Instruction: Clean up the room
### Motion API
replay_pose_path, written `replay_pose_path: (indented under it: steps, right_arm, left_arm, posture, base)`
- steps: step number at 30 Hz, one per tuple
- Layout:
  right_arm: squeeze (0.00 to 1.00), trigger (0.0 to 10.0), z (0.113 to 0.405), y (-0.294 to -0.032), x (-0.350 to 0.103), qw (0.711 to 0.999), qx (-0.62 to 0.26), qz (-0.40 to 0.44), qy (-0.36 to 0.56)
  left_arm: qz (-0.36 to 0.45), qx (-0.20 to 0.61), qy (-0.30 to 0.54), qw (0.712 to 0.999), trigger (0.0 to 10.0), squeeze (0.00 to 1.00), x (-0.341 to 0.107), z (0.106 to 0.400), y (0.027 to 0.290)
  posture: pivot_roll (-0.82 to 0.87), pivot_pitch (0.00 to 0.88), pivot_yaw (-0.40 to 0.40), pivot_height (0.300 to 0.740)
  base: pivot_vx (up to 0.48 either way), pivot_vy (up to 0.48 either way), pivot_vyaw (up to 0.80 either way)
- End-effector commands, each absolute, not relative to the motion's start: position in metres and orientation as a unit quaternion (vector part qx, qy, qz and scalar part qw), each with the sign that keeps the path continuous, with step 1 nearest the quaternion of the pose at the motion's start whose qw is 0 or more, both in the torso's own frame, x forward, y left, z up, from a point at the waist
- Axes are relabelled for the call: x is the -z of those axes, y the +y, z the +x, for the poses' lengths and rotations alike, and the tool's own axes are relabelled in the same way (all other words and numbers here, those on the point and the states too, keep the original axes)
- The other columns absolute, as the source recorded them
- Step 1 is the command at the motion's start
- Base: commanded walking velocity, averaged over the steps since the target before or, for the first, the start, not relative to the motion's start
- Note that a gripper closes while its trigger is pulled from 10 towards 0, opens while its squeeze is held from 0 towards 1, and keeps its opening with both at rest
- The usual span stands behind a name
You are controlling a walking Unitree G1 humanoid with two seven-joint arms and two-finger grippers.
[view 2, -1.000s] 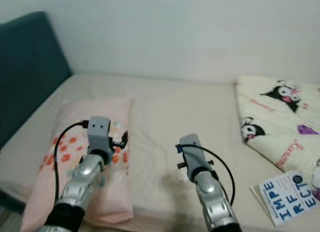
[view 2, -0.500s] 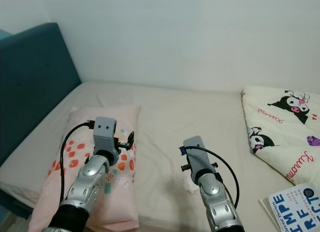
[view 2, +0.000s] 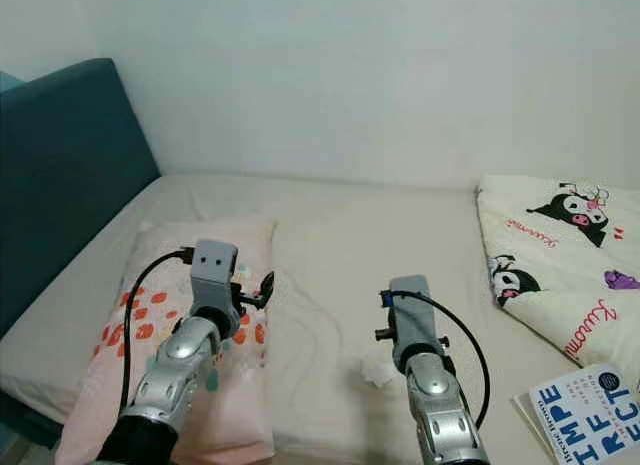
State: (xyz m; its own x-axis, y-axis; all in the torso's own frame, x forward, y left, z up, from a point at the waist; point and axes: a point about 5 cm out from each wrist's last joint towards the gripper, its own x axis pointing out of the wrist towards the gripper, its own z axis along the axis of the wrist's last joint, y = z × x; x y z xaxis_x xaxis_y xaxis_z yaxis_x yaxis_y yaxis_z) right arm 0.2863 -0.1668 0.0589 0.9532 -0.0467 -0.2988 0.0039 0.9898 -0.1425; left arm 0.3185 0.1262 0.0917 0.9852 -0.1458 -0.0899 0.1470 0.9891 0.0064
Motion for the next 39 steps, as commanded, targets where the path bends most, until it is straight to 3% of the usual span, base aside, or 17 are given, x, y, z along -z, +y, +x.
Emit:
replay_pose_path:
  steps: [1,10,39]
  right_arm:
    - [0.0,10.0,0.2863,-0.1654,-0.0605,0.986,0.016,-0.059,0.152]
    - [0.0,10.0,0.2846,-0.1659,-0.0585,0.985,0.023,-0.054,0.16]
    - [0.0,10.0,0.2809,-0.1663,-0.0558,0.984,0.025,-0.042,0.17]
  left_arm:
    - [0.012,0.073,0.05,0.996,10.0,0.0,-0.0911,0.3178,0.1293]
    - [0.013,0.077,0.052,0.996,10.0,0.0,-0.0903,0.3168,0.1294]
    - [0.018,0.087,0.061,0.994,10.0,0.0,-0.0877,0.3139,0.1287]
  posture:
    - [-0.04,0.0,0.02,0.732]
    - [-0.04,0.004,0.023,0.728]
    - [-0.03,0.018,0.022,0.619]
  base:
    - [0.0,0.0,0.0]
    - [0.0,0.0,0.0]
    - [0.0,0.0,0.0]
